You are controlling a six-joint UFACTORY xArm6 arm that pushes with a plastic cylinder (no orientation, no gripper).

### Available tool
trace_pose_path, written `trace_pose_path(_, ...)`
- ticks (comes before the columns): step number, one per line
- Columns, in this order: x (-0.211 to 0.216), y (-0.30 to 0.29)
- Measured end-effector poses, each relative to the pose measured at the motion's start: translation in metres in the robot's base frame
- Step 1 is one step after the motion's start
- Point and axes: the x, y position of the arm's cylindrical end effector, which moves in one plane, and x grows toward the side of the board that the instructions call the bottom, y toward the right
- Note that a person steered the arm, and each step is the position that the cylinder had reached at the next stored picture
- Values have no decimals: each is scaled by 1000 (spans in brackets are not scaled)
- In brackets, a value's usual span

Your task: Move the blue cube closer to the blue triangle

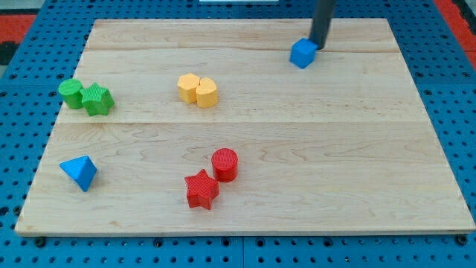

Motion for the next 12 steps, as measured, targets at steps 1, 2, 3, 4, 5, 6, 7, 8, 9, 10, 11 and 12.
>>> trace_pose_path(1,-2,-19)
trace_pose_path(2,44,-54)
trace_pose_path(3,90,-61)
trace_pose_path(4,123,-89)
trace_pose_path(5,147,-106)
trace_pose_path(6,152,-83)
trace_pose_path(7,173,-108)
trace_pose_path(8,167,-149)
trace_pose_path(9,180,-218)
trace_pose_path(10,209,-275)
trace_pose_path(11,226,-280)
trace_pose_path(12,228,-256)
